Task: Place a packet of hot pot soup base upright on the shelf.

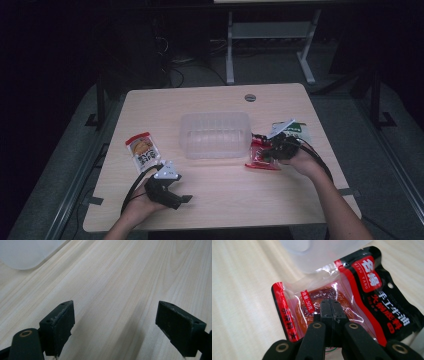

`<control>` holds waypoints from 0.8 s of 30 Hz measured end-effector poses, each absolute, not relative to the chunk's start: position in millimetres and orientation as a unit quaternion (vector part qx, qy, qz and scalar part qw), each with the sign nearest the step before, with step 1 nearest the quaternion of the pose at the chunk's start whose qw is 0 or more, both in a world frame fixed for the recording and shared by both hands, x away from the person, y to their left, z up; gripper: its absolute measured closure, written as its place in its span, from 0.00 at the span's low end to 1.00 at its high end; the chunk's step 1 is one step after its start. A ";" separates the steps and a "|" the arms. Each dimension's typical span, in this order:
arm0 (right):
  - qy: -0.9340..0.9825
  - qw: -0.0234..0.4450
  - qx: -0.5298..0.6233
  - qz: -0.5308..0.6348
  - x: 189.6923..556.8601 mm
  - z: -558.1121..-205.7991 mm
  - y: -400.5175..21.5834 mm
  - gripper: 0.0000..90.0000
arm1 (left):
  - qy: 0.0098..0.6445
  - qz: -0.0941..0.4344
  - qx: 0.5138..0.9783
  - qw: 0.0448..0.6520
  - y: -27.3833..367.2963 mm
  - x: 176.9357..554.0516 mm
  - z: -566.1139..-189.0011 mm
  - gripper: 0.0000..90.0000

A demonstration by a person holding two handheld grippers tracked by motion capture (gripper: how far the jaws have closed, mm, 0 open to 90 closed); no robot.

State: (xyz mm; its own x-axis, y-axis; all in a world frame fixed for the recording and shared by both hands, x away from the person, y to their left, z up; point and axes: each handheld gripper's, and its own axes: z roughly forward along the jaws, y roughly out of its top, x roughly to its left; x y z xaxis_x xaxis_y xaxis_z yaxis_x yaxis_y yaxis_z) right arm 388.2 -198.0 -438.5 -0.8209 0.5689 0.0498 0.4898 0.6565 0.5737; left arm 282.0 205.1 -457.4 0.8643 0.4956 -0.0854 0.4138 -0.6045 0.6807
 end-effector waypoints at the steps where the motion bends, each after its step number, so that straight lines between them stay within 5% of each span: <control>1: 0.907 0.064 0.293 0.295 385.8 -438.2 -197.8 1.00 | 0.253 0.057 0.895 0.363 205.0 281.9 -456.9 0.17; 24: 0.925 0.026 0.215 0.313 327.1 -440.1 -171.2 1.00 | 0.245 0.047 0.899 0.359 198.5 277.5 -454.9 0.17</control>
State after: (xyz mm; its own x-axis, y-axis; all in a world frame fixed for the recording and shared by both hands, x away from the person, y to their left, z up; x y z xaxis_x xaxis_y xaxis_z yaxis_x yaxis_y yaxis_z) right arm 327.1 -171.2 -440.1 -0.9066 0.4129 0.0872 0.3809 0.7119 0.5901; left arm 277.5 198.5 -454.9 0.8759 0.4739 -0.0905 0.4057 -0.6219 0.6698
